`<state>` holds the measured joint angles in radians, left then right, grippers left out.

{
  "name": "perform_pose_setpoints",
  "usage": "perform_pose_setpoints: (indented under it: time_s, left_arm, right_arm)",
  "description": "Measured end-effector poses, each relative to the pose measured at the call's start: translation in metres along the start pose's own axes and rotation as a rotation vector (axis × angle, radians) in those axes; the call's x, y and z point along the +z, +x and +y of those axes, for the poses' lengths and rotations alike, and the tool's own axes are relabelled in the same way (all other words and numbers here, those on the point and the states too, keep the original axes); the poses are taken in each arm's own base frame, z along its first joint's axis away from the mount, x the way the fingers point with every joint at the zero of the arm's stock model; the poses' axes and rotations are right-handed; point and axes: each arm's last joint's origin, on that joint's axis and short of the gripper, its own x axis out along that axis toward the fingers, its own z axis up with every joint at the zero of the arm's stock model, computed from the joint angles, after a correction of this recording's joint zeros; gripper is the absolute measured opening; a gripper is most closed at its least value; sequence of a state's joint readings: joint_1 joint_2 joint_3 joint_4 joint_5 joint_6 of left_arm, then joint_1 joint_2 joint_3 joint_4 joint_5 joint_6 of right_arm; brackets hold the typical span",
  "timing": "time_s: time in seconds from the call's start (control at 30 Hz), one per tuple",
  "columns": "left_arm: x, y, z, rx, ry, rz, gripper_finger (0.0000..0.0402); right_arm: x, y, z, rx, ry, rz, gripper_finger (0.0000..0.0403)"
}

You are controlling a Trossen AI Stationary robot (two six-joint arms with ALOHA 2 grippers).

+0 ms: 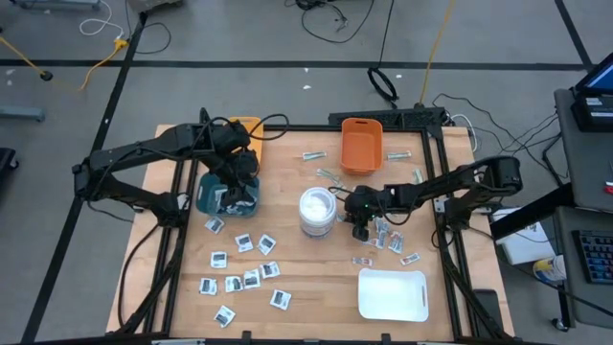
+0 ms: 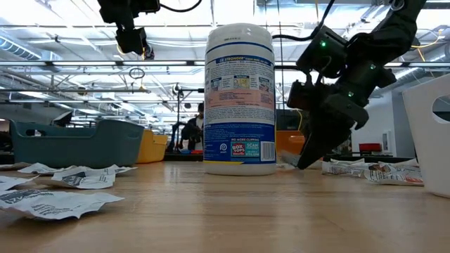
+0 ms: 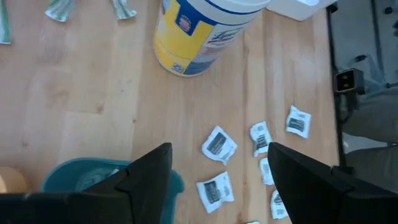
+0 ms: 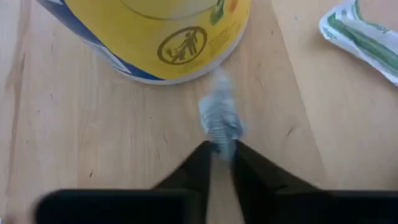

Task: Pick & Place First Aid Supplies
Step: Put the blue pad into the blue bin

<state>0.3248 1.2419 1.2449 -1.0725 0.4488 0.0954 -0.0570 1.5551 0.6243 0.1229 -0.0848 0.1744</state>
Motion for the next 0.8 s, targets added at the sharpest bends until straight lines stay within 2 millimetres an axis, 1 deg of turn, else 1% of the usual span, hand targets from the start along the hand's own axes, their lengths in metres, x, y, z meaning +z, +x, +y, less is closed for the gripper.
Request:
perform_pose_setpoints:
  time_s: [0.03,0.07,0.13,0.2,0.27,0.4,0.53,0.6,0.7,0.8]
  left_arm:
    - [0.000,0.000,0.000,0.009,0.001,0.000,0.0271]
    - [0.000,0.000,0.000,0.013,0.000,0.001,0.0271]
    - [0.000,0.000,0.000,0.014,-0.007,0.001,0.0271]
    - [0.000,0.000,0.001,0.015,-0.019,0.001,0.0271]
    - [0.000,0.000,0.001,0.016,-0.019,0.001,0.0271]
    - [0.002,0.000,0.001,0.017,-0.012,-0.016,0.0271]
    - [0.004,0.000,0.001,0.018,-0.003,-0.035,0.0271]
    - [0.005,0.000,0.001,0.020,0.009,-0.047,0.0271]
    - [0.008,0.000,0.001,0.022,0.021,-0.079,0.0271]
    - [0.013,-0.001,0.001,0.026,0.041,-0.126,0.0271]
  right_arm:
    - [0.000,0.000,0.000,0.011,0.011,0.001,0.0020]
    - [0.001,-0.002,0.001,0.023,0.027,0.001,0.0010]
    - [0.003,-0.006,0.002,0.029,0.071,-0.016,0.0008]
    - [0.005,-0.016,0.003,0.031,0.104,-0.024,0.0002]
    - [0.007,-0.029,0.004,0.030,0.135,-0.035,0.0002]
    - [0.012,-0.065,0.007,0.007,0.180,-0.099,0.0001]
    - [0.017,-0.103,0.008,-0.047,0.226,-0.257,0.0001]
    - [0.020,-0.119,0.009,-0.052,0.235,-0.341,0.0001]
    - [0.023,-0.136,0.010,-0.039,0.249,-0.445,0.0001]
    - [0.030,-0.145,0.011,-0.008,0.249,-0.546,0.0000]
